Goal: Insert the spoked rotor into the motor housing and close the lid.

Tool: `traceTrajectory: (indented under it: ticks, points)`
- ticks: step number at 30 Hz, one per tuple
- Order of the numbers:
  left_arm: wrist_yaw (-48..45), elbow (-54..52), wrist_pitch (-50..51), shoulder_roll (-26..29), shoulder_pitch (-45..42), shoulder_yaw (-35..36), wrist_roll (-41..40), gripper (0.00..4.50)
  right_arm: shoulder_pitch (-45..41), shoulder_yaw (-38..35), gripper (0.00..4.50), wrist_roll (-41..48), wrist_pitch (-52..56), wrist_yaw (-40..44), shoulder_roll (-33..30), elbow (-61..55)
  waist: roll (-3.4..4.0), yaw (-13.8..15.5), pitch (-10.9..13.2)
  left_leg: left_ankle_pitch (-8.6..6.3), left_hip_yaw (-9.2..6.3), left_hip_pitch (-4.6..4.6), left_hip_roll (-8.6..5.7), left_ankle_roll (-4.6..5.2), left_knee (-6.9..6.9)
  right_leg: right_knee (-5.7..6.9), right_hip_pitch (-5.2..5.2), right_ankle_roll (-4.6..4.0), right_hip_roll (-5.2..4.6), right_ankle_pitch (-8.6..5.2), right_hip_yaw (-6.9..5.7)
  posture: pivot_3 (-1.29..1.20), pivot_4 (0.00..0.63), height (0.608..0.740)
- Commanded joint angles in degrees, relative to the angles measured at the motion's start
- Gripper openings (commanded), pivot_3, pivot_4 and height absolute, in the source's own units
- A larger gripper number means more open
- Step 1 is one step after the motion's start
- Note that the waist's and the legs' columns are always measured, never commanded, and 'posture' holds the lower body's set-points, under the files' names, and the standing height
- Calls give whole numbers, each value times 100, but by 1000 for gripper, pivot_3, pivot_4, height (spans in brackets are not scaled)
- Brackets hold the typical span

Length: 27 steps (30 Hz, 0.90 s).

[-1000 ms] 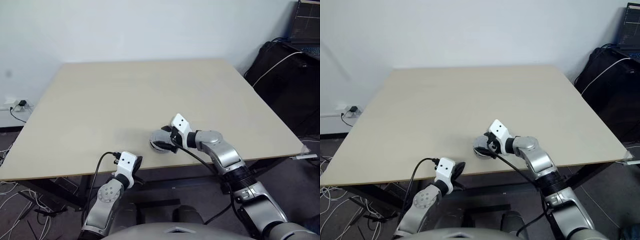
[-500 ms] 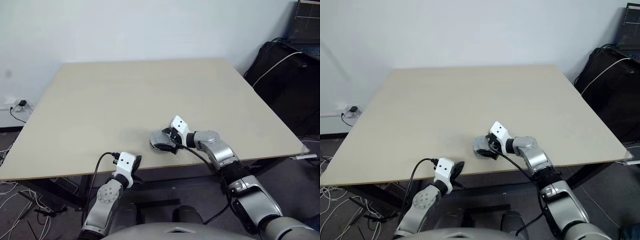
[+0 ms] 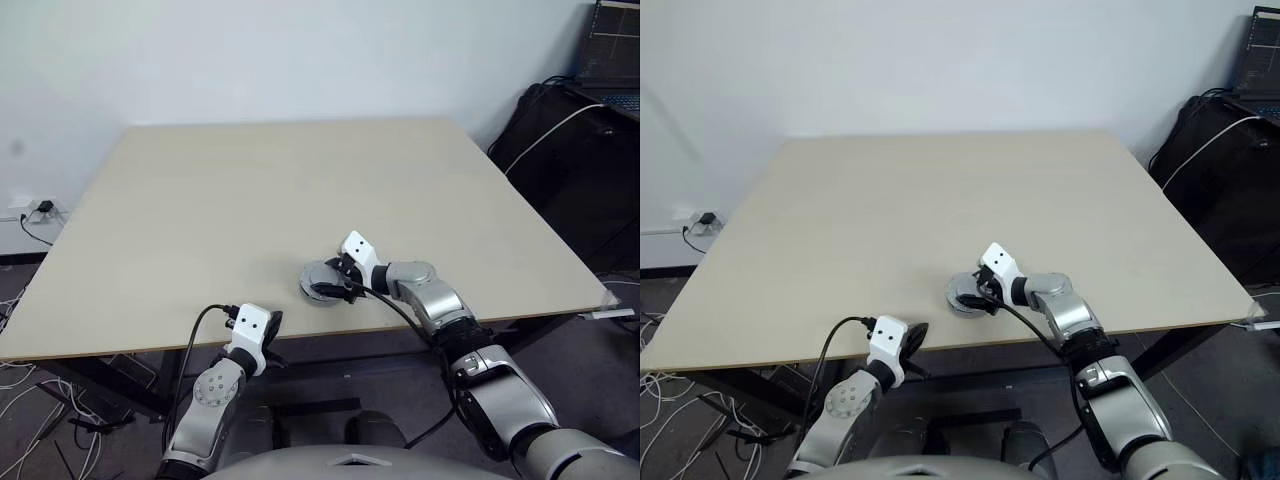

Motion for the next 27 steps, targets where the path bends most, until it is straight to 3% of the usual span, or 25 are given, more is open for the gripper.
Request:
traceTrajectory:
  ticks: [1, 11, 27]
  points:
    - [-2, -63, -120, -19, -100, 25, -20, 0, -1, -273, 3295, 95, -93, -115, 37, -256, 0, 1, 0, 0, 0, 0, 0, 0, 0, 0, 0, 0, 0, 0, 0, 0, 0, 740]
    - [-16, -24, -129, -17, -109, 16, 0, 0, 137, -238, 3295, -74, -150, -472, 217, -342, 1, -5, -1, 0, 1, 0, 3, 0, 1, 0, 0, 4, 2, 0, 0, 0, 0, 740]
    - [-370, 1397, -1033, 164, -588, 384, -191, 0, -31, -19, 3295, -461, 92, -462, 210, -174, 49, 3, -40, 3, 8, 11, 21, -5, 8, 4, 6, -3, 7, 18, -10, 0, 0, 740]
